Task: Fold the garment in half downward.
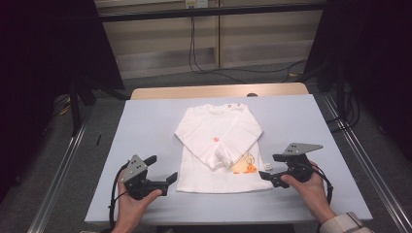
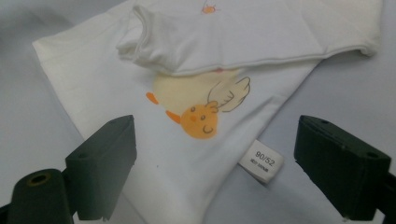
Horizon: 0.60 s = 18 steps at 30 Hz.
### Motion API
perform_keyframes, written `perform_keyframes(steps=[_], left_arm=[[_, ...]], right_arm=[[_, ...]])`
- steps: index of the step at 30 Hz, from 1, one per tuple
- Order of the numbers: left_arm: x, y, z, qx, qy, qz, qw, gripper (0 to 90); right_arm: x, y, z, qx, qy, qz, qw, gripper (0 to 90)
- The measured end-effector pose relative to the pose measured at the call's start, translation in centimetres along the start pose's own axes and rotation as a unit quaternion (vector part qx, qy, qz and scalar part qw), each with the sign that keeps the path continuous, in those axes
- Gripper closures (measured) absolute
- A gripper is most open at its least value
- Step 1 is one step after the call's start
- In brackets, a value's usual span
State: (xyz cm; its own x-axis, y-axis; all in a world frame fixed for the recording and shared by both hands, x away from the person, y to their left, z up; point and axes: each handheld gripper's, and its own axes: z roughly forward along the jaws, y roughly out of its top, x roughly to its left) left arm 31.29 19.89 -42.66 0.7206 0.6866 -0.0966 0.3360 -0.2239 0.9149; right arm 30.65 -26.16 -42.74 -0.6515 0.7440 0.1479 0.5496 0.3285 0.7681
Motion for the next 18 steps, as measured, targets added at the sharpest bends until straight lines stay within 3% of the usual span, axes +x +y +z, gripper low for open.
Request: perform_keyframes(steps=[2,6,8,11,14,18], left_arm=[[0.0,-0.1,0.0,0.003,-0.001,0.001,1.0,2.6],[0.0,0.0,0.2,0.005,-0.001,-0.006,1.0,2.6],[0.0,-0.1,0.2,0.011,-0.003,0.0,0.9999,2.6],[0.1,-0.1,0.0,0.014,-0.001,0.003,0.9999,2.5],[0.2,-0.1,-0.1,0.013,-0.003,0.001,0.9999,2.6],[0.2,0.0,-0.4,0.008,-0.003,-0.004,1.0,3.7]], right_arm=[[0.1,-0.3,0.1,0.016,-0.017,-0.005,0.9997,11.6],[0.1,-0.4,0.3,0.027,-0.031,-0.005,0.9991,12.4],[0.2,-0.4,0.5,0.036,-0.034,-0.01,0.9987,15.8],[0.5,-0.8,0.5,0.057,-0.024,-0.013,0.998,23.5],[0.8,-1.1,0.3,0.059,-0.029,-0.014,0.9978,29.8],[1.0,-1.5,0.3,0.076,-0.013,-0.016,0.9969,41.1]])
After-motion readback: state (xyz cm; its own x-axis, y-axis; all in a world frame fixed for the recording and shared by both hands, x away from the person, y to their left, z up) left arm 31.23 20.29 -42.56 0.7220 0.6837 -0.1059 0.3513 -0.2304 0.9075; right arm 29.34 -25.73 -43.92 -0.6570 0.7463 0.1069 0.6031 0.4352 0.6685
